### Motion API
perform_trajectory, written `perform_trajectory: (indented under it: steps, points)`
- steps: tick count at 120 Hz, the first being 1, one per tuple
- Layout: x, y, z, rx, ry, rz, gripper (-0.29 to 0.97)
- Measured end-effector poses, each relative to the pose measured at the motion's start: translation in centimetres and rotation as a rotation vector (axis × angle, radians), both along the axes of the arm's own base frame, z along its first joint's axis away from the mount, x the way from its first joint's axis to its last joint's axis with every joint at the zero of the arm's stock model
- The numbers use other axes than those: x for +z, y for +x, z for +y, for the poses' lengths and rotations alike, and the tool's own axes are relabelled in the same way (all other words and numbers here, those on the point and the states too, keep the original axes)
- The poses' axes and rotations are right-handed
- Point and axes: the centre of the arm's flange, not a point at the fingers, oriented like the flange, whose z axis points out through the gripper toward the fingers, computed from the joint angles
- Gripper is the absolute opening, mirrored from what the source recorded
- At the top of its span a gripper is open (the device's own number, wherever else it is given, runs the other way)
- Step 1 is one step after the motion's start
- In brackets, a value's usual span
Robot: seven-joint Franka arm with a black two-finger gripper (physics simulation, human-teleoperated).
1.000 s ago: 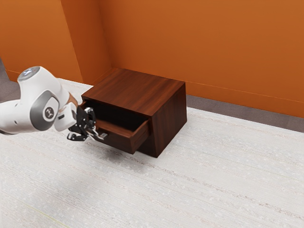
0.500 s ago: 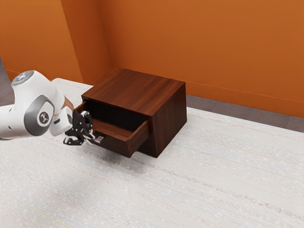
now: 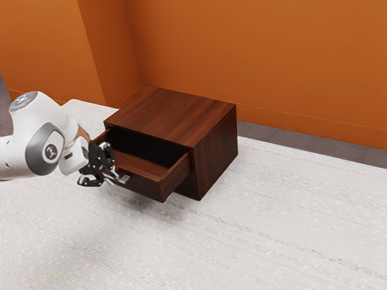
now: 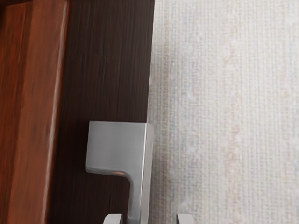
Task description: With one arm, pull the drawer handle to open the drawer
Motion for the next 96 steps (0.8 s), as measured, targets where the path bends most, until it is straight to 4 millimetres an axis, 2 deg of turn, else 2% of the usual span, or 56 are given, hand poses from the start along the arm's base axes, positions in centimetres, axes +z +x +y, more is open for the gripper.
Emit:
perform_trajectory:
  steps: [72, 86, 96]
  points:
    - [0.2, -1.2, 0.0, 0.017, -0.004, -0.029, 0.06]
    - [1.0, -1.3, 0.3, 0.023, -0.008, -0.049, 0.07]
    - [2.8, -1.7, 0.8, 0.034, -0.017, -0.089, 0.08]
